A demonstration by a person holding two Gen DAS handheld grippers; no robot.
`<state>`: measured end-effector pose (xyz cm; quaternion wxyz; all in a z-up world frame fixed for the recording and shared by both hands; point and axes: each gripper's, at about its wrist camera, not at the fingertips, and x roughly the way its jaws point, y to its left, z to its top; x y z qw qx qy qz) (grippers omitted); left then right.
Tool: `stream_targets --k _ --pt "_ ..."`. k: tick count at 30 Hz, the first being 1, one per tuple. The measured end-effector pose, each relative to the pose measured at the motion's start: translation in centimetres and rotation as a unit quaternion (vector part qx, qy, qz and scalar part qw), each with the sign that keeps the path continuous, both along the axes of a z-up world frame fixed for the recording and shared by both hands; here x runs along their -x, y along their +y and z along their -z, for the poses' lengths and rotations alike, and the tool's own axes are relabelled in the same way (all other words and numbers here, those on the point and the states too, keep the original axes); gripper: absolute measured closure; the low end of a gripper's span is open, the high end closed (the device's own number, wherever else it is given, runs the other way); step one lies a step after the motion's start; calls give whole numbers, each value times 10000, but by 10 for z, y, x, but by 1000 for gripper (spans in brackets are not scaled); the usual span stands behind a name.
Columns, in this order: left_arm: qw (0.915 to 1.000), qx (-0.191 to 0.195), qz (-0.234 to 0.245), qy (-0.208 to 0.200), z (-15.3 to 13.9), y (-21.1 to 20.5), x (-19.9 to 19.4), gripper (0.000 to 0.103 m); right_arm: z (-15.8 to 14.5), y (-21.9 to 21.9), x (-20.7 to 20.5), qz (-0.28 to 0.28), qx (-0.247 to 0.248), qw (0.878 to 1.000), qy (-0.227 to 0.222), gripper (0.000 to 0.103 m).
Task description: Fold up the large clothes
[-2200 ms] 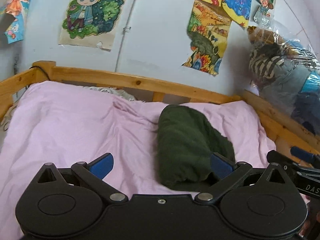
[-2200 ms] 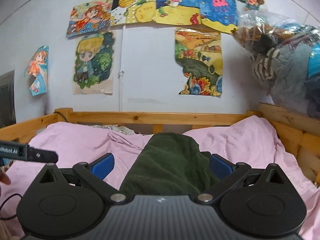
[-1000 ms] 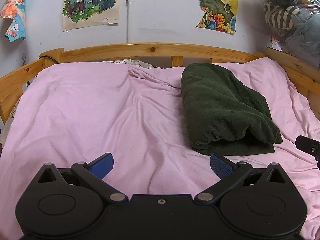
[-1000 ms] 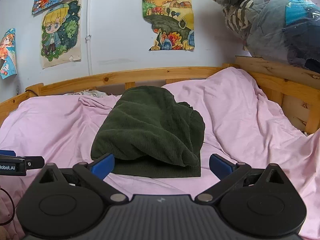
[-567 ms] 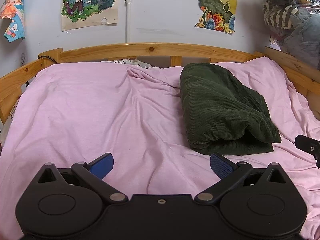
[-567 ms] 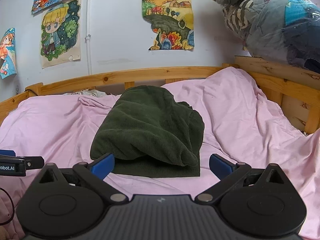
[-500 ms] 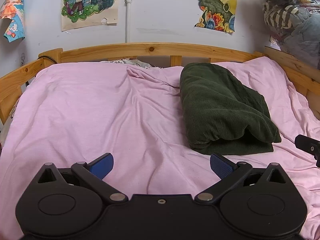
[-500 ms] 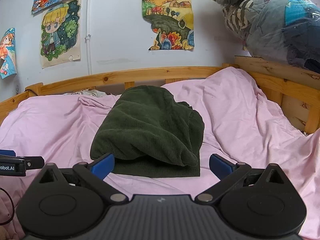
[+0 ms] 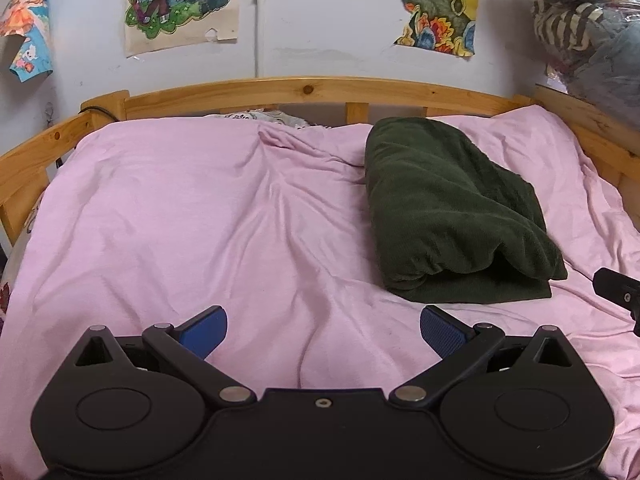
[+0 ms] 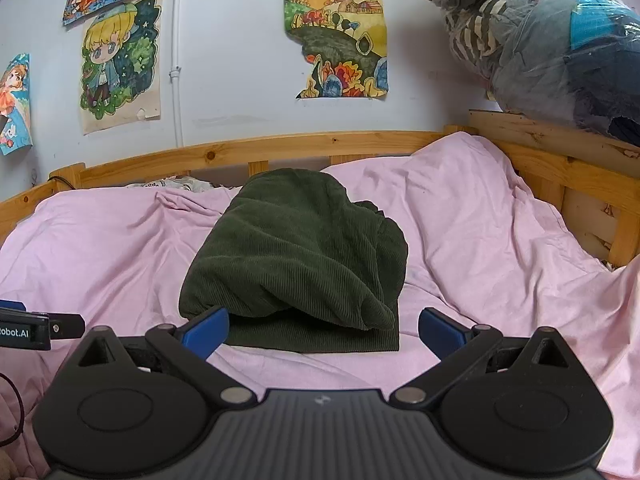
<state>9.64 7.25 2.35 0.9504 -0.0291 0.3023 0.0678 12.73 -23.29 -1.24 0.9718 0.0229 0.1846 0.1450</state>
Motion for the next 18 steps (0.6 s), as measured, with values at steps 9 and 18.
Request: stream_targets --k 9,18 --pt "9998 -33 -104 136 -1 3 -2 1 0 0 0 9 33 10000 21 0" --pt "9998 -40 -104 141 -1 2 -2 1 0 -1 0 -1 35 10000 24 0"
